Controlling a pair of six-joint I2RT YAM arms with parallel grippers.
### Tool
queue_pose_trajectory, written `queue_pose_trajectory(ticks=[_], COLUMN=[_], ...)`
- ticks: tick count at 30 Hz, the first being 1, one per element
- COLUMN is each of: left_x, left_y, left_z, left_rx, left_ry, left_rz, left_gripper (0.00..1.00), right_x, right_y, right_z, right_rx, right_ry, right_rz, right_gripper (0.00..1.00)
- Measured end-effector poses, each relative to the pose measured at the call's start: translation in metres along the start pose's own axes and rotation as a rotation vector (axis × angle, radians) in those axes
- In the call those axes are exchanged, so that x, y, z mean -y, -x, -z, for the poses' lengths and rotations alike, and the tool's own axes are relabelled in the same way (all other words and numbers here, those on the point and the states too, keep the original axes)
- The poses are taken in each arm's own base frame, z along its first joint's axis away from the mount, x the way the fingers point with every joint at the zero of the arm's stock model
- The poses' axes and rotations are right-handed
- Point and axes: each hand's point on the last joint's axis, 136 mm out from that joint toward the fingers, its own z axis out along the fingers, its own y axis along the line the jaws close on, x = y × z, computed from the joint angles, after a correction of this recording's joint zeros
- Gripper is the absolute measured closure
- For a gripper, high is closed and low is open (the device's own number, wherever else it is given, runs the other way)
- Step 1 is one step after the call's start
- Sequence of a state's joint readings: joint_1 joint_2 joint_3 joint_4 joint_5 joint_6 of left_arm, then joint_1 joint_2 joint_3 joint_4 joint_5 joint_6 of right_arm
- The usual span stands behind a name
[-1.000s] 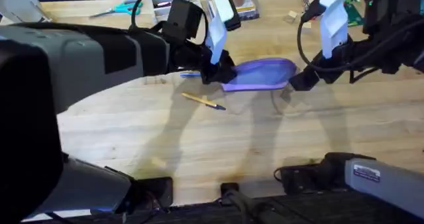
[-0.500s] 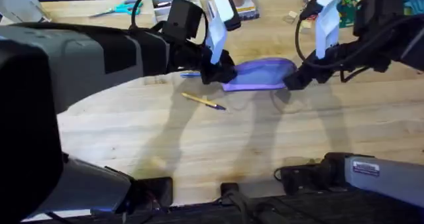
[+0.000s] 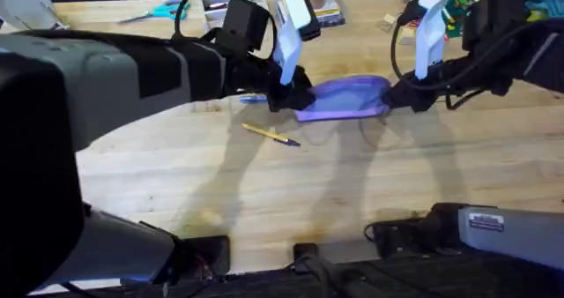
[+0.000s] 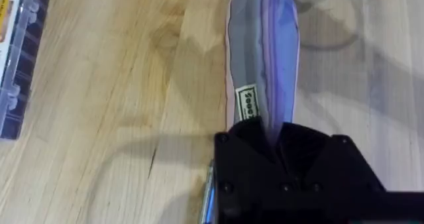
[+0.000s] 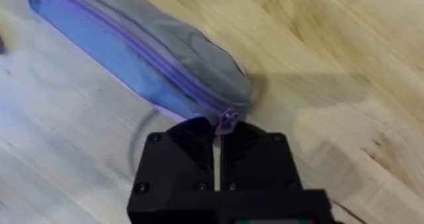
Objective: Unzip the bag, pick up the pens from the table one at a time and place them inside, then zip the bag closed.
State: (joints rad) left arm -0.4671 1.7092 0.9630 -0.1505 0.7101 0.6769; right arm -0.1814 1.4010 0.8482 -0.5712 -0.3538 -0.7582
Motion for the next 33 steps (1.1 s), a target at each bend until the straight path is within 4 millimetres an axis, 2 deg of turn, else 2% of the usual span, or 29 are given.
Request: queue_pose_trajectory(ticks=[8,22,33], left_x=[-0.001,0.003,0.004], left_y=[0.000,0.005,0.007], left_z=[0.000,-0.001,-0.001], left_rx=[-0.001,0.022,0.030], left_ry=[0.003,-0.015,-0.022], left_rz=[-0.001,-0.011,-0.013], left_gripper=[0.956,0.957,0.958], right_x=[0.001,-0.007,-0.035], right_y=[0.006,0.037,0.065], right_z=[0.009,0.073,0.115], right_rx=[0.025,0.189,0.385], right_ry=[-0.025,-0.181,-0.180], right_rz=[0.016,0.111,0.201], right_gripper=[0.972,0.970,0.970])
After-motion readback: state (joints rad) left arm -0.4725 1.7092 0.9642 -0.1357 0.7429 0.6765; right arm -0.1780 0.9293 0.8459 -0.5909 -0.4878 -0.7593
